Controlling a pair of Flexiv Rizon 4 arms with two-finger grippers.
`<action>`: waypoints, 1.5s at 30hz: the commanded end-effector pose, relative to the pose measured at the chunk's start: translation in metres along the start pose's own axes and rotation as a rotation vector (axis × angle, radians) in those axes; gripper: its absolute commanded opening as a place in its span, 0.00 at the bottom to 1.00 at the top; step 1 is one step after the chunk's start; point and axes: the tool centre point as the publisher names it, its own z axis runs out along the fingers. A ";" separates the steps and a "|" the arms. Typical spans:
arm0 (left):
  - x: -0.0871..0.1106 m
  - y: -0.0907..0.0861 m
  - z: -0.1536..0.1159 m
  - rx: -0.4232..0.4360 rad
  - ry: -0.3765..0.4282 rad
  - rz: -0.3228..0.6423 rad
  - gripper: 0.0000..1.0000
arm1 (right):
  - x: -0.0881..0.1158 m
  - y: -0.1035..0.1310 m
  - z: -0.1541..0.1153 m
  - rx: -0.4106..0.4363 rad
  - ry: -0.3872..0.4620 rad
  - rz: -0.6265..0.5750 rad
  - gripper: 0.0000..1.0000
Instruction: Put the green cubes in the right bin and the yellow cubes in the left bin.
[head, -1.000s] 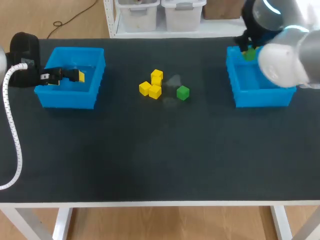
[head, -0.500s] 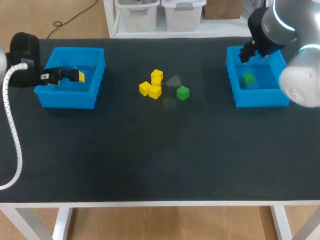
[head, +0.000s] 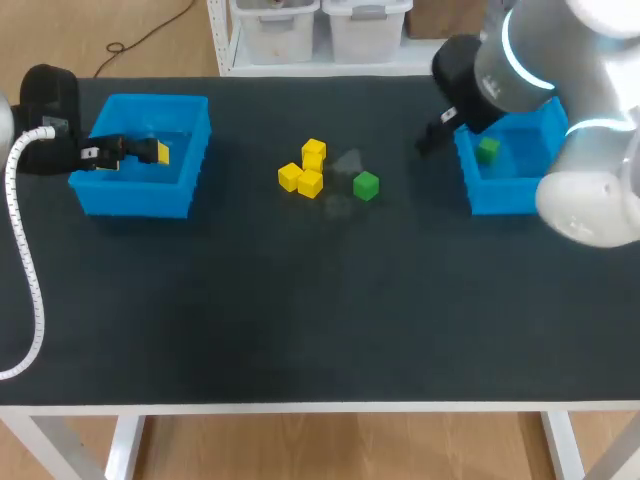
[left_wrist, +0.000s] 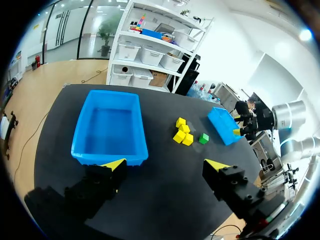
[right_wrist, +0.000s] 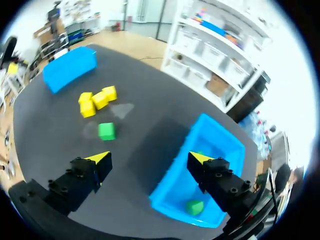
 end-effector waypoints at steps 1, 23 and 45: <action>0.000 0.000 0.000 0.000 0.000 0.000 1.00 | -0.011 0.020 0.023 -0.054 0.038 -0.027 1.00; 0.000 0.000 0.000 0.000 0.000 0.000 1.00 | -0.038 0.068 0.087 -0.132 -0.044 -0.019 1.00; 0.000 0.000 0.000 0.000 0.000 0.000 1.00 | -0.031 0.070 0.131 -0.128 0.051 -0.027 0.00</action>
